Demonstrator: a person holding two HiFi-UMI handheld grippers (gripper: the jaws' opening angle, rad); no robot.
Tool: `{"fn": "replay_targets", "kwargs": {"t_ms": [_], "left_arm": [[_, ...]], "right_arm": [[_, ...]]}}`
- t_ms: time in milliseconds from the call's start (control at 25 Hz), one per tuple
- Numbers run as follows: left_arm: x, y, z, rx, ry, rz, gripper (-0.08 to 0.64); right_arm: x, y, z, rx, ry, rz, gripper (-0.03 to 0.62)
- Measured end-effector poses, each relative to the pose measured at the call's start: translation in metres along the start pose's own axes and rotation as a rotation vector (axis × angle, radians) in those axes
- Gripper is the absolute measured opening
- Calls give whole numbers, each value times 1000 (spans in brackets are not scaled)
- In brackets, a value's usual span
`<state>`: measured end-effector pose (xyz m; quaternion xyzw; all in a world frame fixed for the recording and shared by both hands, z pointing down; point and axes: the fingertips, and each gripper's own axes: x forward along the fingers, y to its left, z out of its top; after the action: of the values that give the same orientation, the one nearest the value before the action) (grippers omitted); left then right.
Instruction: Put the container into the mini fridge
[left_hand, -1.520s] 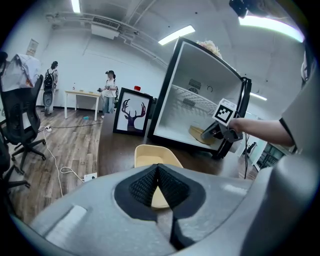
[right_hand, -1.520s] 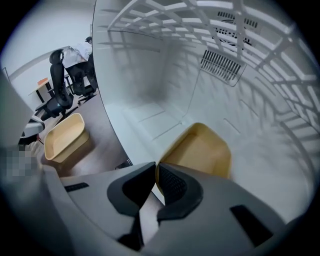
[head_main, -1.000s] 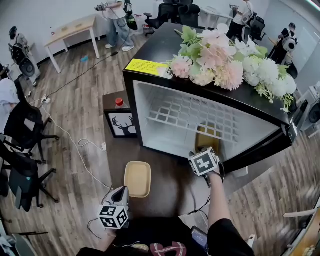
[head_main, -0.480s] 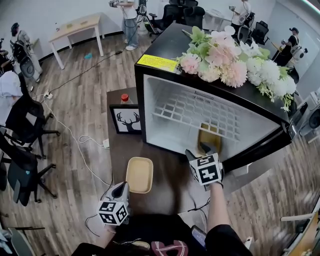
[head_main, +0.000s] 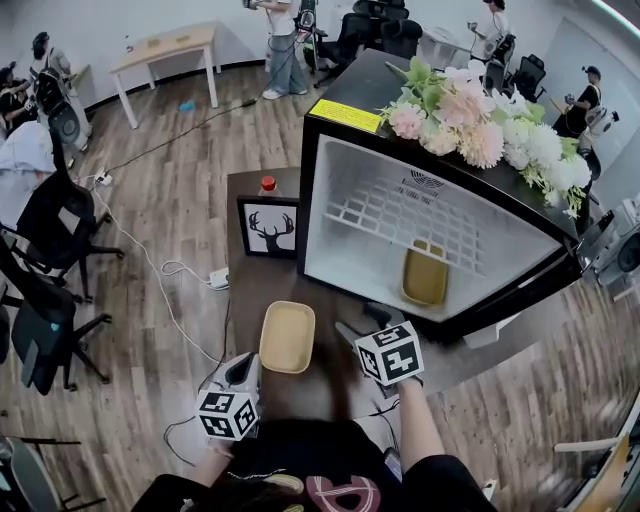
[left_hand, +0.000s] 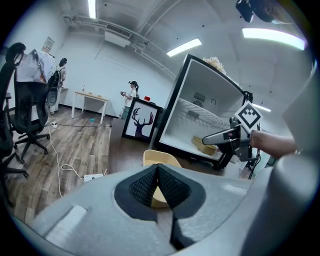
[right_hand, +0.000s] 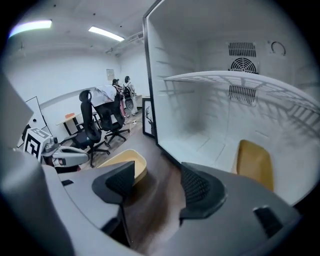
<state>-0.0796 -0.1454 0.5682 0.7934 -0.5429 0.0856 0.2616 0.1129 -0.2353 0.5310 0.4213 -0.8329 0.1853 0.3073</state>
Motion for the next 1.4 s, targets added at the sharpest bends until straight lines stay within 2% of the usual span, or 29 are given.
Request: {"fn": "replay_targets", "kwargs": {"t_ms": [400, 720, 960, 1160, 1400], "left_arm": [[-16, 5, -4, -3, -21, 11, 8], [-26, 14, -7, -18, -32, 43, 8], [-31, 21, -7, -27, -37, 56, 8], [-37, 28, -8, -54, -45, 60, 8], [-43, 38, -8, -65, -46, 79, 8]], "right_arm": [[18, 90, -20, -56, 59, 176, 298], [34, 153, -38, -138, 130, 266, 298], [44, 195, -54, -282, 189, 351, 298], [56, 204, -64, -341, 244, 329, 296], [74, 202, -78, -413, 326, 283, 242]]}}
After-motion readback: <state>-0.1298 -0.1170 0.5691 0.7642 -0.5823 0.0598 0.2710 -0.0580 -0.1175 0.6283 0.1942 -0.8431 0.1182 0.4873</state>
